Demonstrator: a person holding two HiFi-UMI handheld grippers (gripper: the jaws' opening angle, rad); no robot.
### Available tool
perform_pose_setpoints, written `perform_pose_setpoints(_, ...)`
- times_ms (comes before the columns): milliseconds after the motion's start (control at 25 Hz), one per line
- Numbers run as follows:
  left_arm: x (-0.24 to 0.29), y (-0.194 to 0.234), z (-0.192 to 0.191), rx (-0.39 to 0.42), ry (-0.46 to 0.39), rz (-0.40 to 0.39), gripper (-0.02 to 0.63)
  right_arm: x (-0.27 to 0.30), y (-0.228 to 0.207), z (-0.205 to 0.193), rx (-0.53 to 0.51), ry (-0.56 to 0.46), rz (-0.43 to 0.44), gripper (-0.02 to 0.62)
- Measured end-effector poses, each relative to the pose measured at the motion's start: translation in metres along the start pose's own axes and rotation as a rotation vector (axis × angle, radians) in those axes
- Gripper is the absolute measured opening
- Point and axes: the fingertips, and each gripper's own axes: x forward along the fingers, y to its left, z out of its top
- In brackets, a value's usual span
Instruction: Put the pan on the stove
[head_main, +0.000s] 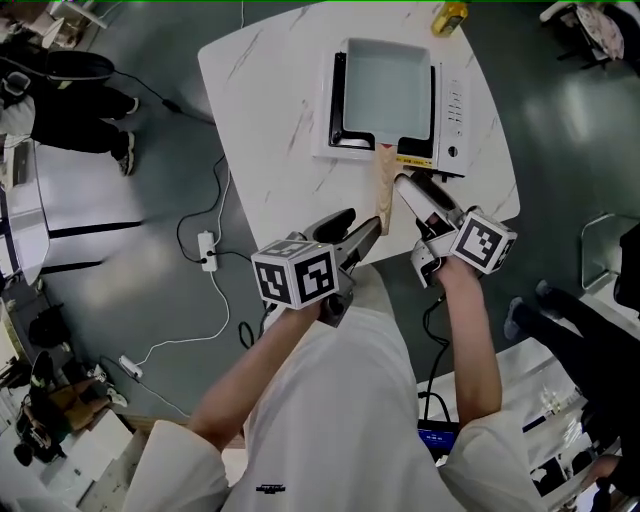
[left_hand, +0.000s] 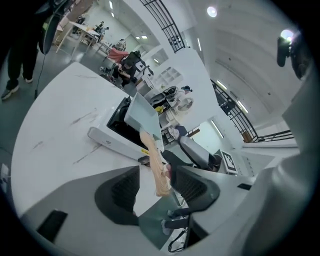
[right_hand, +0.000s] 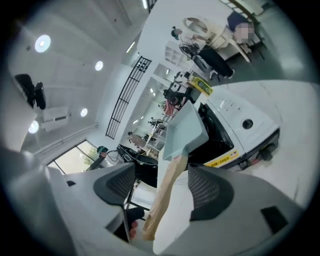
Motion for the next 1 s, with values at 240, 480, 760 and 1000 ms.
perform_pose_setpoints(240, -0.048, -0.022, 0.031, 0.257, -0.161, 0.057, 0.126, -0.035, 0.044, 0.009, -0.330, -0.086, -0.111, 0.240)
perform_pose_setpoints(480, -0.105, -0.061, 0.063, 0.524, -0.340, 0.123, 0.061, -0.073, 0.099, 0.017, -0.663, -0.173, -0.212, 0.138)
perform_pose_setpoints(760, -0.153, -0.080, 0.088, 0.623, -0.483, 0.188, 0.002, -0.092, 0.158, 0.014, -0.806, -0.233, -0.198, 0.005)
perform_pose_setpoints(1000, -0.175, -0.089, 0.093, 0.637, -0.526, 0.172, 0.002, -0.089, 0.181, 0.001, -0.876, -0.246, -0.174, 0.005)
